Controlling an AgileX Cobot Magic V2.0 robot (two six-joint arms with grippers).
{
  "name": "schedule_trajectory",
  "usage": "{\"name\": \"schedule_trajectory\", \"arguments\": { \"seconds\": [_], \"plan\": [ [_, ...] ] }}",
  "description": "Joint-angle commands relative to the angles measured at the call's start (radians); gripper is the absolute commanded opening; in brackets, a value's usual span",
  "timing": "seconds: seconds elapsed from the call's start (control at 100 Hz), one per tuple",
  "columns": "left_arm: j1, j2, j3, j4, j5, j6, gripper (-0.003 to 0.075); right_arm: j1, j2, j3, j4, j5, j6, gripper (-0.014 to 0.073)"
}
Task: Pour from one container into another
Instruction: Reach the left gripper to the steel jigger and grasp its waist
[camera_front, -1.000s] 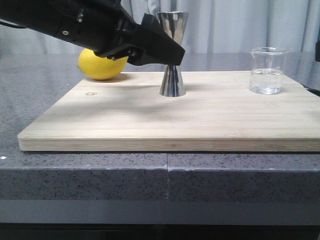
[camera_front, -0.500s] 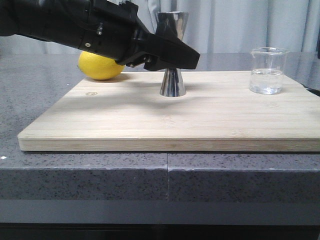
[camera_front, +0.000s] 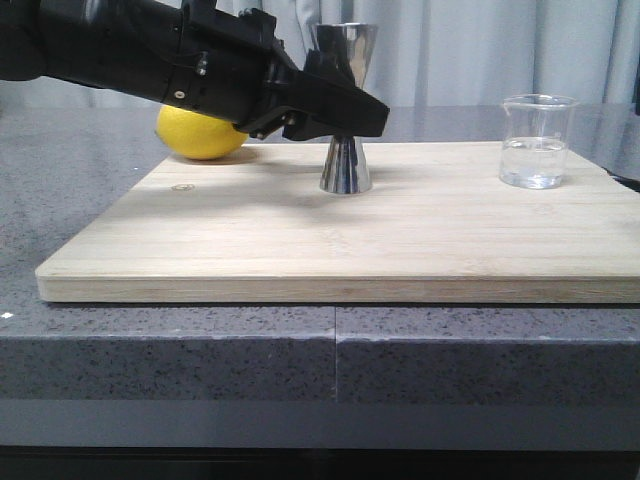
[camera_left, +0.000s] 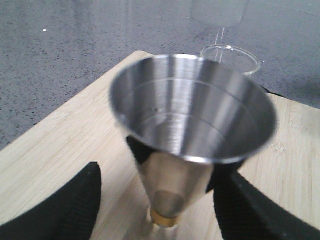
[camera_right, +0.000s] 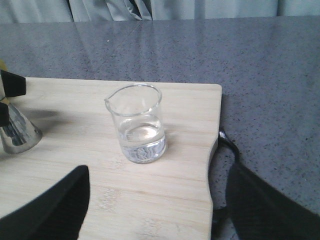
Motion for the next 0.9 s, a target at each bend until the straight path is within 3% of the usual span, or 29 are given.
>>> {"name": "schedule_trajectory", "arguments": {
  "seconds": [0.0,0.15,0.89],
  "plan": [
    [0.005,-0.044,-0.033,-0.064,0.058,0.002,0.0382,0.003,-0.003,-0.022,-0.011,-0.092,-0.015,0.0513],
    [0.005,-0.044,-0.033,-0.060,0.058,0.002,0.0344,0.003,-0.003,-0.022,-0.013,-0.094,-0.015,0.0513],
    [0.005,-0.040,-0.030,-0.029,0.050,0.002,0.0344,0.003,-0.003,-0.022,-0.013,-0.104,-0.015,0.0513]
  ]
}}
